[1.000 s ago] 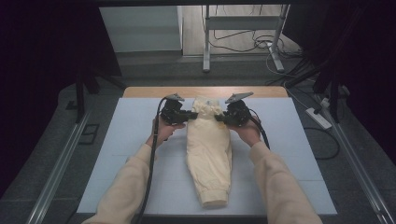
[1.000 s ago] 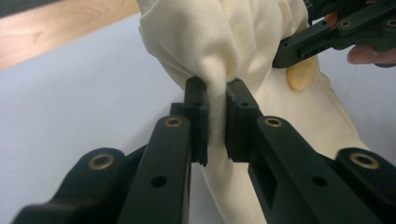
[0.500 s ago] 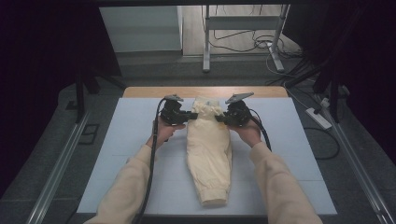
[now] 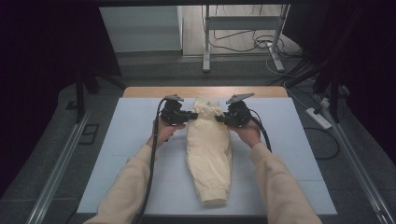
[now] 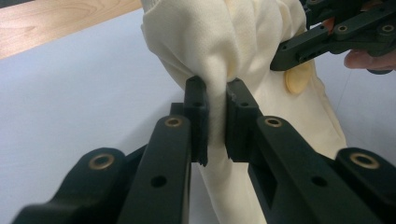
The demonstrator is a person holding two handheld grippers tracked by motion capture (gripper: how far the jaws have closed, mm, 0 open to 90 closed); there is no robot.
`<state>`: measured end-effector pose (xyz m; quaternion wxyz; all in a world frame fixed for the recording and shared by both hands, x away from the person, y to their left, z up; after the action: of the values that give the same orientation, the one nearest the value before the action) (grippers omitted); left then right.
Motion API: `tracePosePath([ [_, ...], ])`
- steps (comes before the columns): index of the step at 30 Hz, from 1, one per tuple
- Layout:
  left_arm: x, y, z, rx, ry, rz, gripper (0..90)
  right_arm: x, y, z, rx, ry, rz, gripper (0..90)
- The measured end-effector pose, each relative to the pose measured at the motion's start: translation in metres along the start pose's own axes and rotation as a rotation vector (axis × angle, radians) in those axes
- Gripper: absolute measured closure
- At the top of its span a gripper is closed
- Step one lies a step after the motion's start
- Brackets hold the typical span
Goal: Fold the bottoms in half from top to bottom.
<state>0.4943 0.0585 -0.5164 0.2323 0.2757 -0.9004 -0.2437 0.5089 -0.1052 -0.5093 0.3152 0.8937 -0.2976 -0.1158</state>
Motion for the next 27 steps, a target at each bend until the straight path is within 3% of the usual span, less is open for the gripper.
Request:
tracePosePath([
  [6,-0.005,0.005,-0.006,0.011,-0.002,-0.001,80.8,0.001,0.0,-0.006,0.012,0.005,0.001,75.1],
  [11,-0.011,0.017,-0.03,0.02,-0.025,-0.038,80.9,0.004,0.002,-0.025,0.046,0.012,0.03,75.4],
  [15,-0.008,0.024,-0.044,0.038,-0.057,-0.054,81.0,0.006,0.012,-0.042,0.09,0.024,0.055,75.4],
  [23,-0.007,0.013,-0.038,0.016,-0.039,-0.039,81.0,0.011,0.01,-0.03,0.06,0.006,0.051,75.4],
  [27,-0.008,0.009,-0.041,0.012,-0.059,-0.053,81.0,0.015,0.009,-0.028,0.058,0.004,0.052,75.5],
])
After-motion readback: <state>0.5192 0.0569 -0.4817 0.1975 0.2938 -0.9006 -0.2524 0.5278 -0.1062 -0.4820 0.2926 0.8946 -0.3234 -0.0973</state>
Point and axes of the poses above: each handheld gripper's, and its own axes: y roughly backward along the jaws, z roughly out of its underside, x roughly to its right, the point moved 8 cm from there along -y, roughly forward along the jaws, and after that the axes turned 1 degree about z, right-handed, at the moved point
